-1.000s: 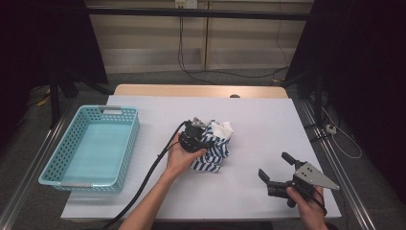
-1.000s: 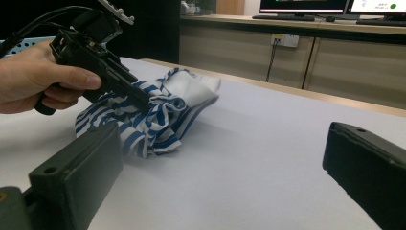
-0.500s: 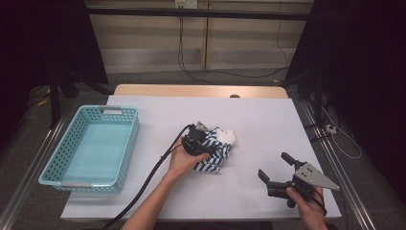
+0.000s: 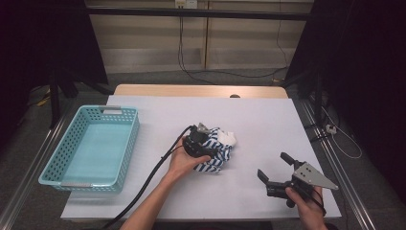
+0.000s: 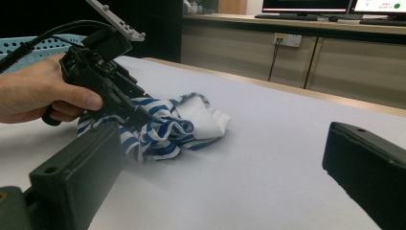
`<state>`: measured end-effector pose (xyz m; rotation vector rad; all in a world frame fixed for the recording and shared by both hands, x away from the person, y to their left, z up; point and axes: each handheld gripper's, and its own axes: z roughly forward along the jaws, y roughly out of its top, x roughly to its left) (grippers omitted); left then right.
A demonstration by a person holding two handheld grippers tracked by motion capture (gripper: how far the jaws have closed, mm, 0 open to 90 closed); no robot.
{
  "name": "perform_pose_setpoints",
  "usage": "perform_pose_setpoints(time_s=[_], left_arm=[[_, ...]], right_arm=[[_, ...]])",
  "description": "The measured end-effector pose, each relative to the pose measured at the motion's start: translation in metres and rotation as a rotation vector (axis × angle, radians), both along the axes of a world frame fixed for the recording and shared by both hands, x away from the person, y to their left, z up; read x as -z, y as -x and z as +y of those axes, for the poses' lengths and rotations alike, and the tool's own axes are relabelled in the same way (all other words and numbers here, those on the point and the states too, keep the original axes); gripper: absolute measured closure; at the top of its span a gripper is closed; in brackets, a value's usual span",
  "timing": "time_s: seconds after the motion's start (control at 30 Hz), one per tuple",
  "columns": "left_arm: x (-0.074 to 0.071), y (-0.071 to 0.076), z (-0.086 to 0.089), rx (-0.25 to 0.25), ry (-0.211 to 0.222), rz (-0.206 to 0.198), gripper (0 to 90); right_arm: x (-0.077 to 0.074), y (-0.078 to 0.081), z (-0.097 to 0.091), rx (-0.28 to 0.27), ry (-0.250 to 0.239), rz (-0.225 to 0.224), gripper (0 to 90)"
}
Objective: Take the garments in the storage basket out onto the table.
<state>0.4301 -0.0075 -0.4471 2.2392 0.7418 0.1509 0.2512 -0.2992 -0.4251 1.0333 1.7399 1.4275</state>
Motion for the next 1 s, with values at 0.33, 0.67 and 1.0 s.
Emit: perform_pose_setpoints(time_s=[0.33,0.67,1.0], left_arm=[[-0.001,0.000,0.012,-0.050,0.030,-0.021,6.8],[-0.015,0.005,0.020,-0.045,0.158,-0.042,3.9],[-0.029,0.023,0.034,-0.066,0.145,-0.157,5.2]], right_arm=[[0.000,-0.001,0.000,-0.004,0.000,-0.003,0.0],[0.002,-0.005,-0.001,0.027,-0.015,0.013,0.0],[-0.003,-0.018,0.009,0.018,0.008,0.014,0.0]])
